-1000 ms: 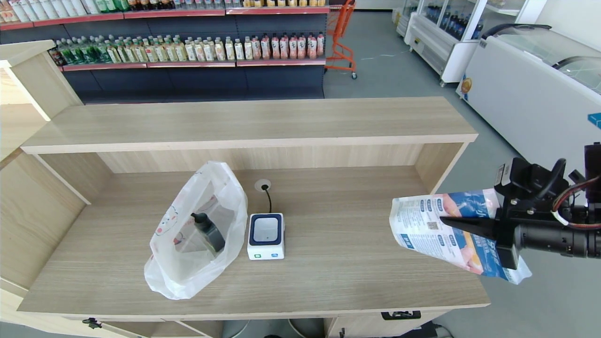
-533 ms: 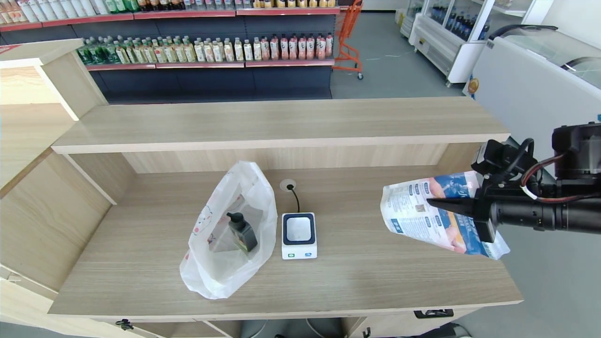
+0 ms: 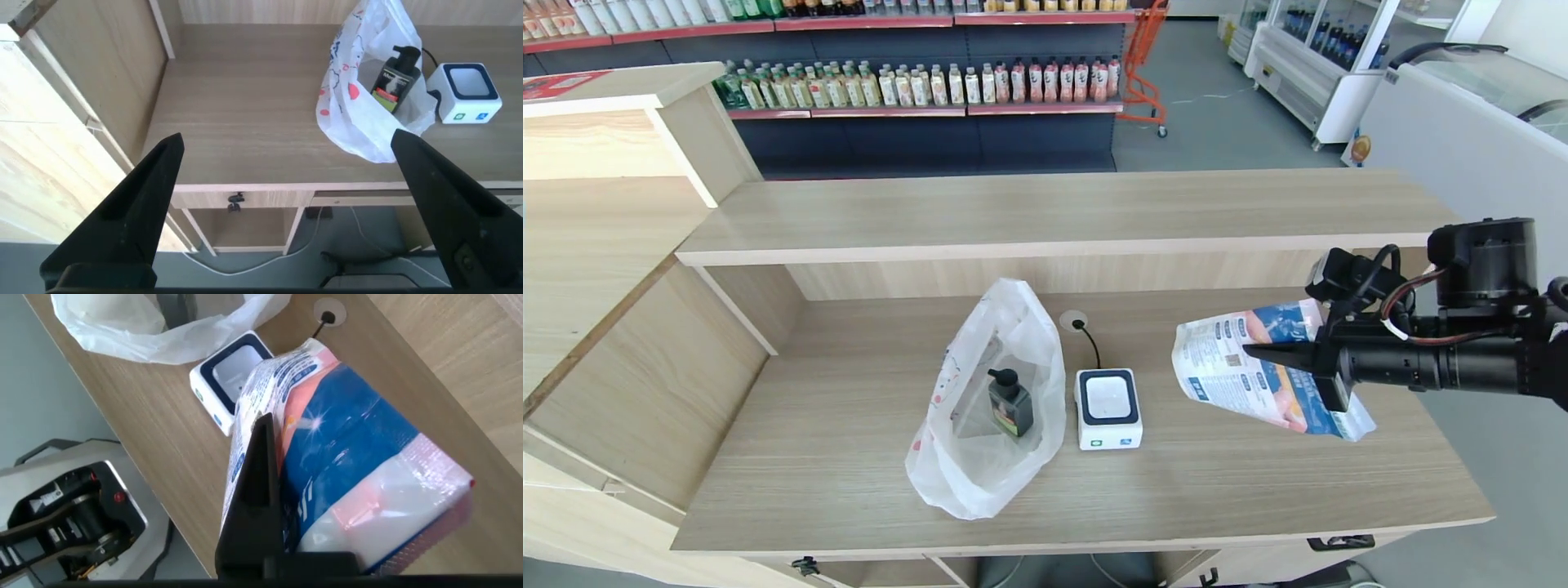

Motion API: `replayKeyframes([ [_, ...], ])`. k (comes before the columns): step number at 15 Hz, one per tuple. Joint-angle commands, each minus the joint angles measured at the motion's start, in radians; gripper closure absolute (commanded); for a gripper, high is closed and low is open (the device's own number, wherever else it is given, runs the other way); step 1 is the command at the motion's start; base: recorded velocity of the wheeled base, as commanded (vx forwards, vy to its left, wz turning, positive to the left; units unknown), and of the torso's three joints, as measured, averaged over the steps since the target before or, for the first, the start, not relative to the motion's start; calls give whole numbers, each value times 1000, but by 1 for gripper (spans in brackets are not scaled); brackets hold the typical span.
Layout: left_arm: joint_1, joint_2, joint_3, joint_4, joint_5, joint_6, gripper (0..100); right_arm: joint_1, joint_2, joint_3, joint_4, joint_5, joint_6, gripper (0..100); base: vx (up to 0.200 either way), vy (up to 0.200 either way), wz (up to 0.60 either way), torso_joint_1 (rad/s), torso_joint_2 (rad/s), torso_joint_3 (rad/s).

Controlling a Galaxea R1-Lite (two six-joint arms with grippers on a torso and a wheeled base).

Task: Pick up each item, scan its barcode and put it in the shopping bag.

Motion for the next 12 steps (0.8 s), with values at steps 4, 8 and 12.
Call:
replayKeyframes([
  [4, 0, 0, 0, 0, 0, 0, 0, 13, 26, -3, -1, 14, -2, 100, 100, 0, 0, 2, 1, 2],
  [8, 0, 0, 0, 0, 0, -2, 0, 25, 68, -2, -16, 40, -2, 100, 150, 0, 0, 2, -1, 4],
  [12, 0, 0, 0, 0, 0, -2, 0, 30, 98, 11, -30, 103, -8, 100, 0, 0, 0, 0, 0, 0],
])
